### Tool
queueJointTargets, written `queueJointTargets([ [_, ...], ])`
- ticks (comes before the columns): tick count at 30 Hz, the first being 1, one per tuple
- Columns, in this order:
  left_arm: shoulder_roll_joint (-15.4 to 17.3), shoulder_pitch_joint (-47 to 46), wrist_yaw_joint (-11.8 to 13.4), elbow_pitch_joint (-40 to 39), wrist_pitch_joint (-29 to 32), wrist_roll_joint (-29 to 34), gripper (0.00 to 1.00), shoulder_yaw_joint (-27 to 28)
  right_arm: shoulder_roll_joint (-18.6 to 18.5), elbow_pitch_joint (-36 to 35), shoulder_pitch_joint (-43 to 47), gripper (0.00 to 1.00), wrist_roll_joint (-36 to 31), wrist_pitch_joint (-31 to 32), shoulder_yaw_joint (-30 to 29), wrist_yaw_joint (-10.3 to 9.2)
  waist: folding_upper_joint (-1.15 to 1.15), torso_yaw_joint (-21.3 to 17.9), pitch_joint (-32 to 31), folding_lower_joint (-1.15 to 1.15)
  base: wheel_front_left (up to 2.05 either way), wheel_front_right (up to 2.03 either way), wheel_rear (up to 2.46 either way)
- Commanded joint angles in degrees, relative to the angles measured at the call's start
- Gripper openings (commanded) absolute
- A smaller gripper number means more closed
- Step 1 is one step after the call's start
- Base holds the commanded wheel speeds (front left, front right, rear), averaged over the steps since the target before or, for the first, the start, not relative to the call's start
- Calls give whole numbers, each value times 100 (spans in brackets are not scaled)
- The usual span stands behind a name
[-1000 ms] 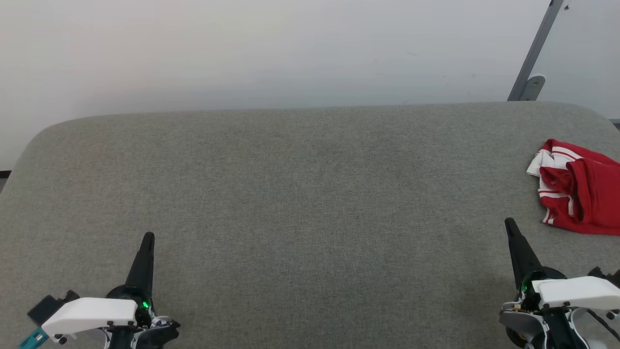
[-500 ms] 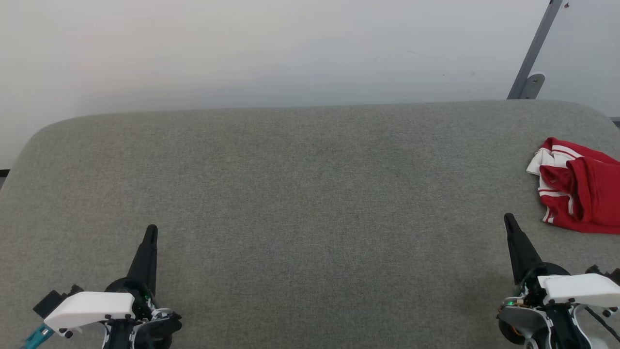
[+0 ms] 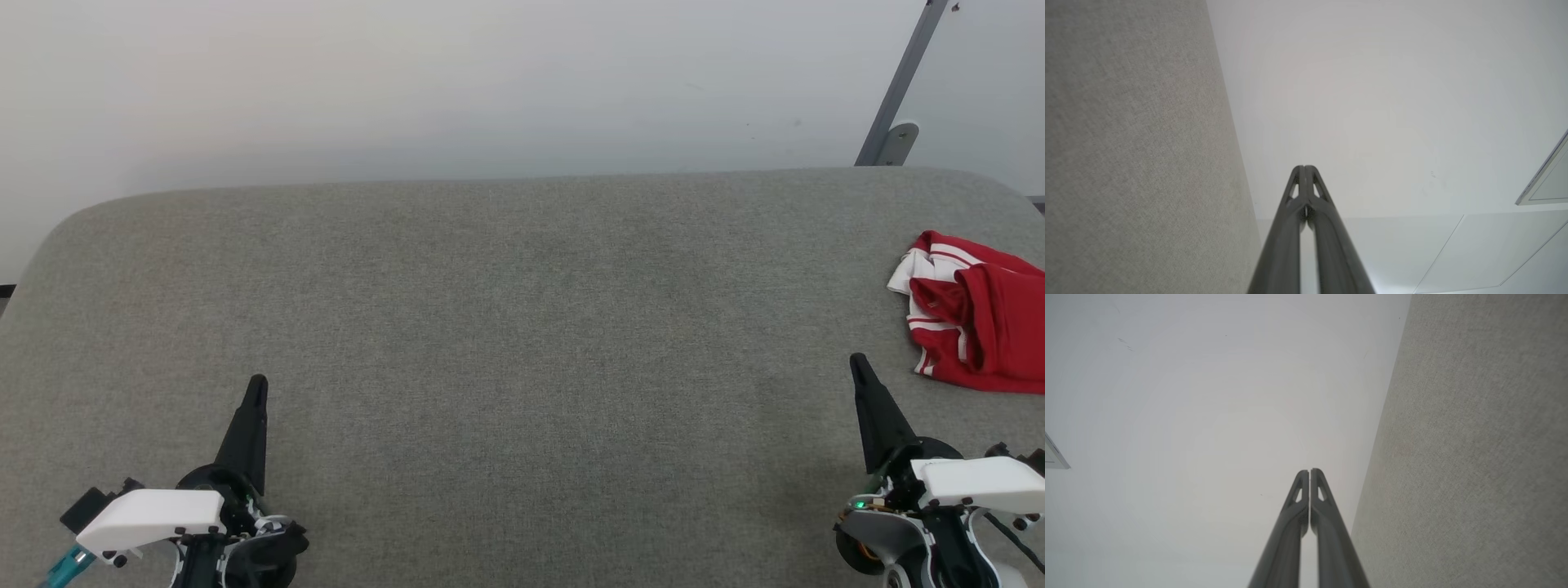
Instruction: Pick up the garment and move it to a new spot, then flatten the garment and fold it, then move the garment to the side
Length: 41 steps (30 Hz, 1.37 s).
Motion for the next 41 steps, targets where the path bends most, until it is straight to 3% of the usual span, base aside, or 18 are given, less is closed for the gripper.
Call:
queueJointTargets([
  [1,-11,-68,-30,1,11,-3,0,24,9,11,-22,0,21,15,-8,0,0,0,0,0,0,0,0],
  [41,-22,-71,-30,1,29,21,0,41,8,11,-22,0,23,13,-6,0,0,0,0,0,0,0,0],
])
